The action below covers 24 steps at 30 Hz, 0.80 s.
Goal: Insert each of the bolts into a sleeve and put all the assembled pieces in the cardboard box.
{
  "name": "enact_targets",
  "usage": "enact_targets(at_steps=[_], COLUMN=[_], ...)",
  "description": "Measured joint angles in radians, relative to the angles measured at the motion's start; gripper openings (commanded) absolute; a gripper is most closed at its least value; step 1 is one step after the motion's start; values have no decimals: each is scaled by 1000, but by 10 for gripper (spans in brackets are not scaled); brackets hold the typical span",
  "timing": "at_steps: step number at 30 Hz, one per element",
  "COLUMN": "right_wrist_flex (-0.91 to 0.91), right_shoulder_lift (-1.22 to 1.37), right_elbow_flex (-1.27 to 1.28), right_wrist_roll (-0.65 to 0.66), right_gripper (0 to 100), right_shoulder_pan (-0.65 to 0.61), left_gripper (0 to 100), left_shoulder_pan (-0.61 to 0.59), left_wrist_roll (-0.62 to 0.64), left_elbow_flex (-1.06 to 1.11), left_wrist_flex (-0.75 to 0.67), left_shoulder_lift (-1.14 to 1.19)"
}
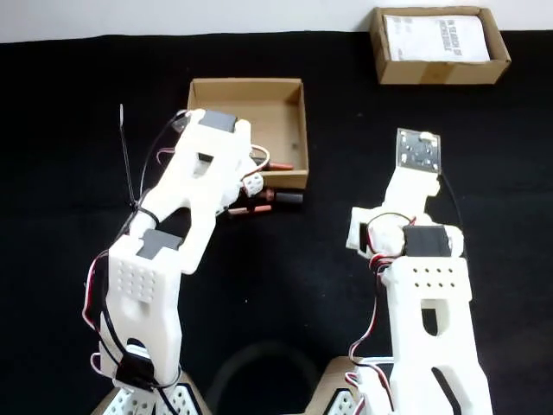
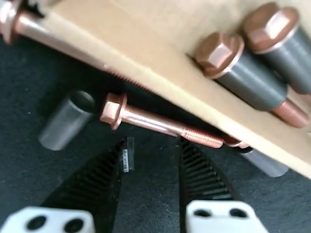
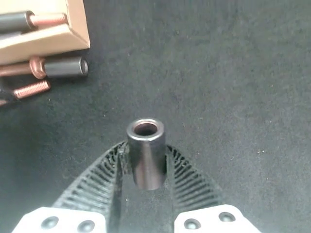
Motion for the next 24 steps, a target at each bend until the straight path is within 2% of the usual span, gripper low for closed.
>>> enact_targets(at_steps=[6,15,24], right_wrist_flex=[0,0,0], right_shoulder_lift=[-3,-3,-3], right_elbow_flex=[51,57,57], right_wrist_roll=[54,60,118], right_gripper=[6,6,6], right_shoulder_pan=[-2,-2,-2], left_gripper=[147,147,147], left_shoulder_pan=[-3,-14,-58], left_wrist_roll=[0,0,0], left_elbow_flex=[-25,-66,-68], left_wrist_flex=[-28,-34,9], left_shoulder_lift=[34,43,51])
